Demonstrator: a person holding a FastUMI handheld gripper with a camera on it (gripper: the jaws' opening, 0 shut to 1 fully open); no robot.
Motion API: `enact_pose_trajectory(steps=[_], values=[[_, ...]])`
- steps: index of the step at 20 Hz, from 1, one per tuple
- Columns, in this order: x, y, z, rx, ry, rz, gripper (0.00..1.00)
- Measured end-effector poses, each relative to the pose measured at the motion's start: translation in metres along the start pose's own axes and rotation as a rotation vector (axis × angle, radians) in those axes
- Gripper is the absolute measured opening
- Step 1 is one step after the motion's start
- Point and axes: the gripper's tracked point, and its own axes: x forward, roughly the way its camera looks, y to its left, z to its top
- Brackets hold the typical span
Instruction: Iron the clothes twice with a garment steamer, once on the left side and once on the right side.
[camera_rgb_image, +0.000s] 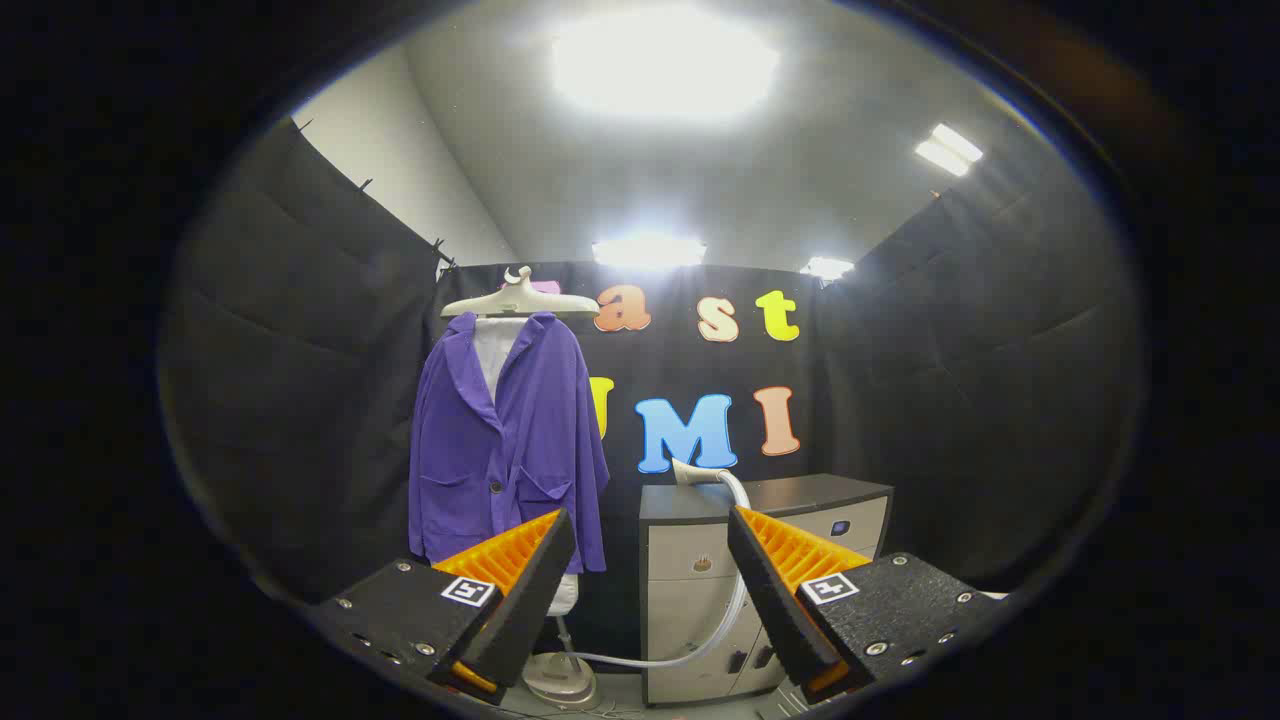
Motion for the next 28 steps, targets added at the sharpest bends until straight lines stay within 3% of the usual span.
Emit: enact_pose_trajectory(steps=[20, 28], values=[[0.005, 0.004, -0.009, 0.022, 0.046, 0.006, 0.95], [0.037, 0.005, 0.013, 0.007, 0.022, 0.044, 0.94]])
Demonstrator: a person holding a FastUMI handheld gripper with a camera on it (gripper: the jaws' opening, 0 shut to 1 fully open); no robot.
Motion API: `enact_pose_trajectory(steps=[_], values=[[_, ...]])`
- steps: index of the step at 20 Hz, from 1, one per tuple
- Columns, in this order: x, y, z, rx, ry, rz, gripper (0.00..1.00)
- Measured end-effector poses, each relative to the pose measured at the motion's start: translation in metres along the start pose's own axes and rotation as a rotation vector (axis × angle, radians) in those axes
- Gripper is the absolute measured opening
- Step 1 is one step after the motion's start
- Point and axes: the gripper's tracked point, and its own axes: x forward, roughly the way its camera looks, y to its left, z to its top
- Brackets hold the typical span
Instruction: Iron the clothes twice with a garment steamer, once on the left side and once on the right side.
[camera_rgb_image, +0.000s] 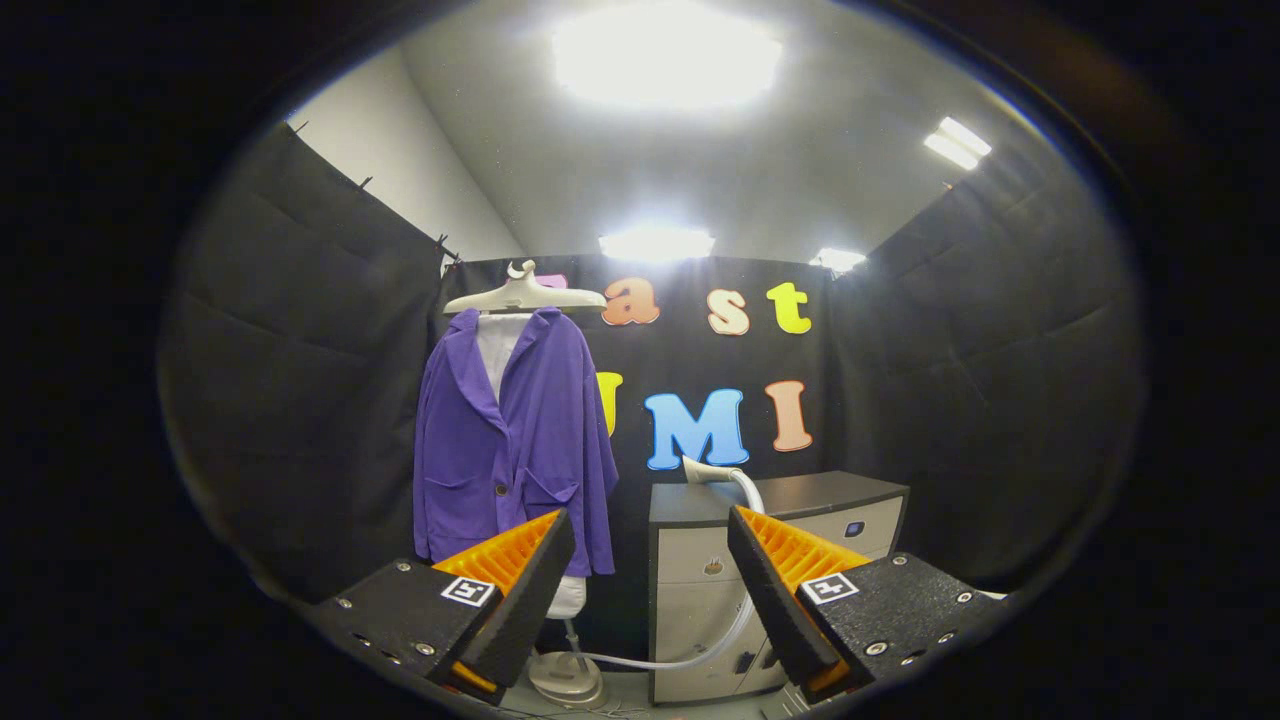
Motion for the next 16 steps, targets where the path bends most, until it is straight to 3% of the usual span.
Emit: enact_pose_trajectory(steps=[16], values=[[0.162, -0.046, 0.026, -0.043, 0.022, 0.090, 0.95]])
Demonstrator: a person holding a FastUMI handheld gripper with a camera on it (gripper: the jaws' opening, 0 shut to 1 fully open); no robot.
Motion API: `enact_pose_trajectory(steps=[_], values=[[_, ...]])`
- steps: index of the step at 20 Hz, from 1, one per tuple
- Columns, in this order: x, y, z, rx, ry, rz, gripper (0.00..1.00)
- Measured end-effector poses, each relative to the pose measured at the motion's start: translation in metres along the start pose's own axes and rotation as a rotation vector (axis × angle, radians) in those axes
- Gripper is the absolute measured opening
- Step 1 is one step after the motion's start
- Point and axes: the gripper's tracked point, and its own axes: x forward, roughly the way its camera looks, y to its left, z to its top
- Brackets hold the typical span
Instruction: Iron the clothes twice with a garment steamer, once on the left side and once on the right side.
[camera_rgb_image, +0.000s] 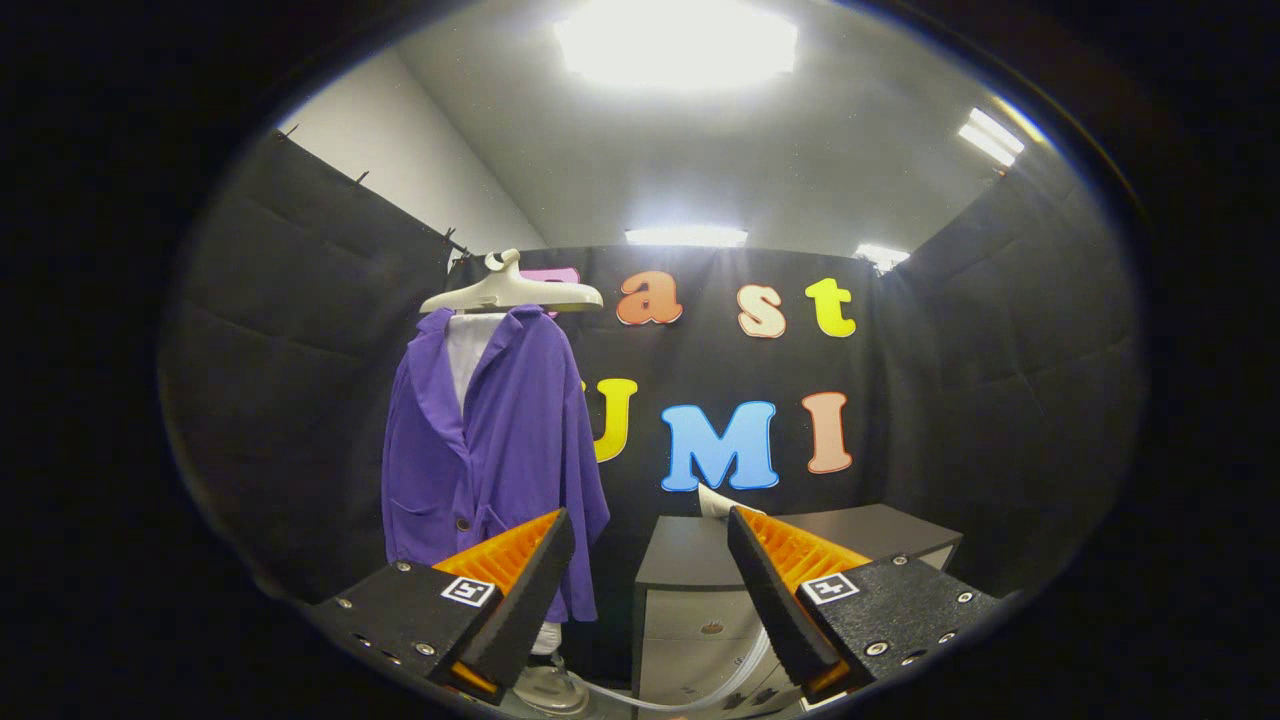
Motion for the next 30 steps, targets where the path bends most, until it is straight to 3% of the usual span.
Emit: enact_pose_trajectory(steps=[6, 13, 25, 30], values=[[0.058, -0.044, 0.019, -0.054, -0.009, -0.013, 0.95], [0.120, -0.099, 0.027, 0.003, 0.024, 0.001, 0.95], [0.251, -0.147, 0.001, 0.169, 0.175, 0.103, 0.95], [0.299, -0.147, -0.038, 0.230, 0.305, 0.174, 0.94]])
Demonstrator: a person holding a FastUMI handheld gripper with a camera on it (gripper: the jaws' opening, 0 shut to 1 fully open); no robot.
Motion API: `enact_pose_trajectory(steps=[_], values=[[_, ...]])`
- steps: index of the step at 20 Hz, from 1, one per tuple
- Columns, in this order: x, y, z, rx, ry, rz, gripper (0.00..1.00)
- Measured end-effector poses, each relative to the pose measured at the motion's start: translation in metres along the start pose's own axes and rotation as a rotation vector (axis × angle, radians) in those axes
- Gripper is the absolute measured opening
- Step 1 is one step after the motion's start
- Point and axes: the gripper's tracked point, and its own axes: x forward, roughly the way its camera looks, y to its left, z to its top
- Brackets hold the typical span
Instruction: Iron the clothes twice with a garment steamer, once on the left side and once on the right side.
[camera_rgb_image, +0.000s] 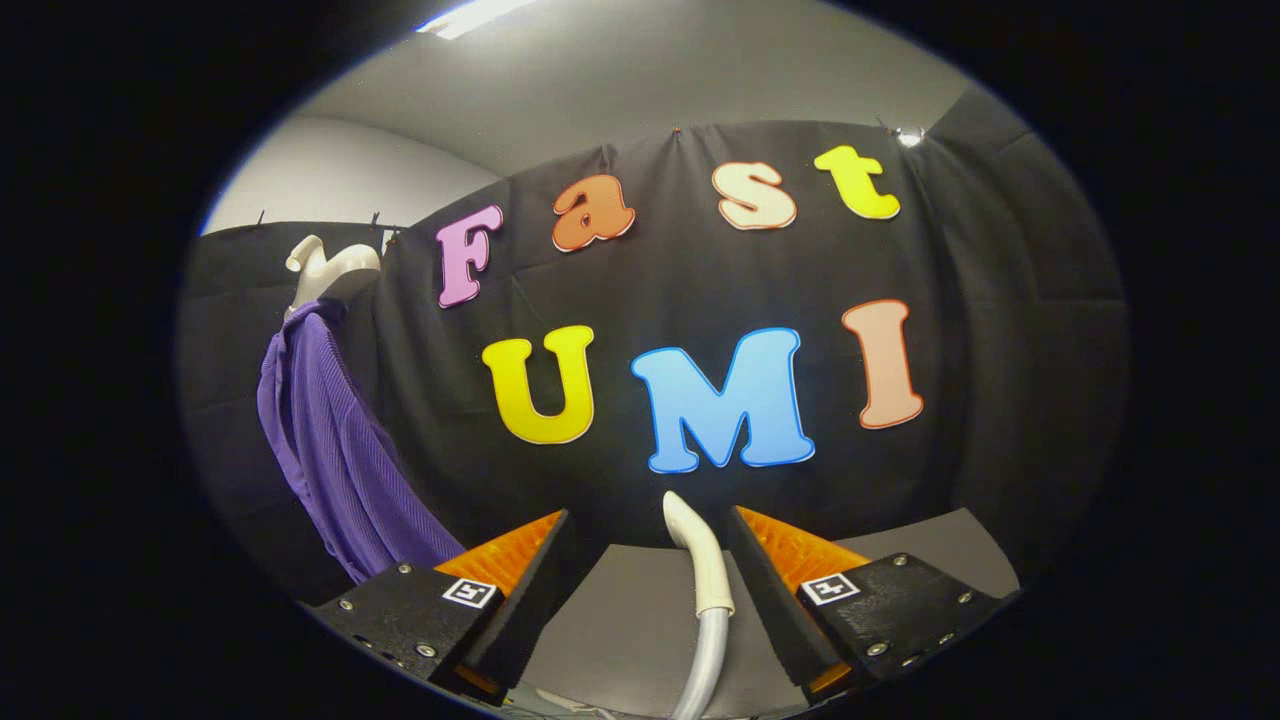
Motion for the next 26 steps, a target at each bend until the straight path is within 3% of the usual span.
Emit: enact_pose_trajectory(steps=[11, 19, 22, 26], values=[[0.096, -0.038, -0.070, 0.152, 0.250, 0.036, 0.95], [0.119, -0.043, -0.138, 0.329, 0.489, 0.083, 0.94], [0.120, -0.040, -0.145, 0.430, 0.535, 0.123, 0.93], [0.121, -0.039, -0.160, 0.608, 0.613, 0.165, 0.81]])
